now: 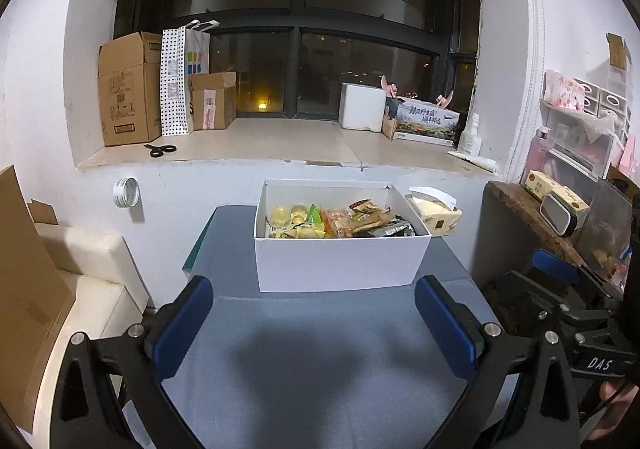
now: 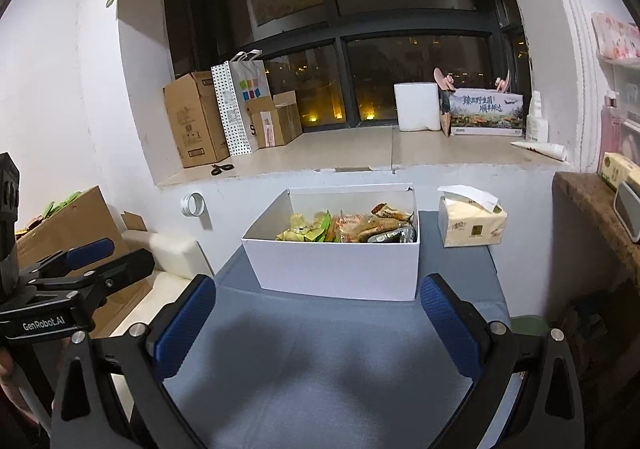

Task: Organize snacks

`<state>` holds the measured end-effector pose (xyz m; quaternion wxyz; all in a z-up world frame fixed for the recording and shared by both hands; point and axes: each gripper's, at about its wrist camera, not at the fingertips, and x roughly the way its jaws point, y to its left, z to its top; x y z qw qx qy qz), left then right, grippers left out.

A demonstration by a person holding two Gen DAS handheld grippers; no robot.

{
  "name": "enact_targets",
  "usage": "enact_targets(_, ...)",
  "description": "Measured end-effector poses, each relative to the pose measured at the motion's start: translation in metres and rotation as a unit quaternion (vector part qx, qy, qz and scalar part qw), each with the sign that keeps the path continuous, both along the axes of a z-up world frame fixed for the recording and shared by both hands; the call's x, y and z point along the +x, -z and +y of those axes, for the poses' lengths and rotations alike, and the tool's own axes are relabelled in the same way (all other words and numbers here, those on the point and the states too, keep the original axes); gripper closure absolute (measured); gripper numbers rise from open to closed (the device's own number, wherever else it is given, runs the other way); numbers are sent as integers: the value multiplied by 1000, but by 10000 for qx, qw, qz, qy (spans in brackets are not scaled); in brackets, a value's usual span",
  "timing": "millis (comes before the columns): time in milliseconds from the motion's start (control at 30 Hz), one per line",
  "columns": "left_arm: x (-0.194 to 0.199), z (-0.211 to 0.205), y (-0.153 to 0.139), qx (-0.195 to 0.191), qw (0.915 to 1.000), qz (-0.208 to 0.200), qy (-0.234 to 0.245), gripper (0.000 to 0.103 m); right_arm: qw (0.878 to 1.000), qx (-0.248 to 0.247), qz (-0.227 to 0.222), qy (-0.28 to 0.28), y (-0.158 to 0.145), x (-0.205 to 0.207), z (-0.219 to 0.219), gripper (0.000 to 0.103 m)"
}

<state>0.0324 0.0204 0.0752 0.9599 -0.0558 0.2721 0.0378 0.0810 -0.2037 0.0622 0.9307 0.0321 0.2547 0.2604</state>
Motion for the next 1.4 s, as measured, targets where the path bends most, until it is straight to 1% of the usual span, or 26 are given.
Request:
enact_targets(267,2,1,2,14,10000,56,3,0,10000,33,34,-15,-1,-1,-2,0)
enact_targets(733,3,0,4,7,10000,55,47,0,10000,-64,17,-30,-3,-3,2,0)
enact_targets(900,2,1,3,-88,9999,16,114,0,10000,-67,18,-40,-3,-4,3,0)
enact_targets(1000,2,-1,3,-10,10000,28,83,0,10000,-85,38,-28,-2,-3,3,0)
enact_targets(1167,3,-2,4,-54,9999,28,136,0,9999,-88,49,-19,-2,-3,3,0)
enact_targets(1400,2,-4,4,-5,9999,30,112,0,9999,-101,41,-8,-2,-4,2,0)
